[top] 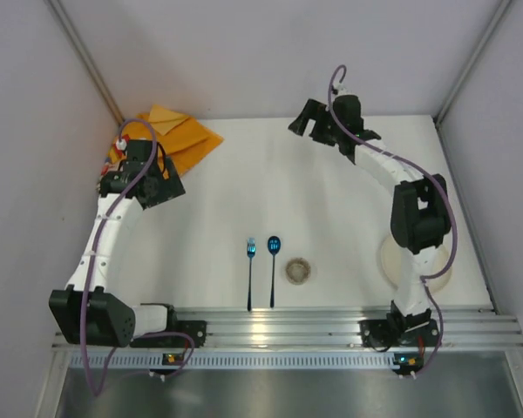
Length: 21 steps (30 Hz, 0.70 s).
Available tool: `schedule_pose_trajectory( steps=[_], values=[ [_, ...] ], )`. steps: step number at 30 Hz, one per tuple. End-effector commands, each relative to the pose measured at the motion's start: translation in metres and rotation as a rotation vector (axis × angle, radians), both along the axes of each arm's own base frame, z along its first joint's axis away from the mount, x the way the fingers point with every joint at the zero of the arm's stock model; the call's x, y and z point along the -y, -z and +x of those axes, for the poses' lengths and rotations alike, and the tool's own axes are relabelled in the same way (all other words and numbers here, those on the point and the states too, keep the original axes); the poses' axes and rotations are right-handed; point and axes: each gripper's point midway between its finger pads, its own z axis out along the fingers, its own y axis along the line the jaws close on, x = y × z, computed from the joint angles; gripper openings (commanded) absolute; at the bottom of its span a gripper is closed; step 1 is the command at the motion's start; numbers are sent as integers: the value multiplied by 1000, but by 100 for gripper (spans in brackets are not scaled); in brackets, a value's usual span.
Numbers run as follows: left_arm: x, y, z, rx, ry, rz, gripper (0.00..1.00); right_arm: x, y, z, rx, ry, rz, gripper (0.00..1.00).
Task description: Set the dinner table for one person
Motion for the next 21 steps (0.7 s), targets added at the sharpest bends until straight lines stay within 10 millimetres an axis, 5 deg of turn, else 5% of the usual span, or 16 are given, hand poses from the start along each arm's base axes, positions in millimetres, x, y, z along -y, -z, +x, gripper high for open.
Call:
schedule_pose_trajectory(
  steps=[1, 8, 15, 18, 21],
  values=[
    [-9, -16, -5, 64, -38, 26, 98, -66, -6, -26, -165, -160, 159, 100],
    [-11, 1, 20, 56, -11, 46, 98, -100, 8, -41, -249, -246, 220, 100],
    [-18, 29, 81, -15, -7, 73, 98, -91, 17, -77, -292, -305, 154, 100],
    [-24, 18, 113, 28, -22, 65, 97, -80, 21, -90, -311, -303, 112, 100],
    [-36, 43, 135, -16, -62, 51, 96, -71, 22, -106, -333, -293, 114, 100]
  ],
)
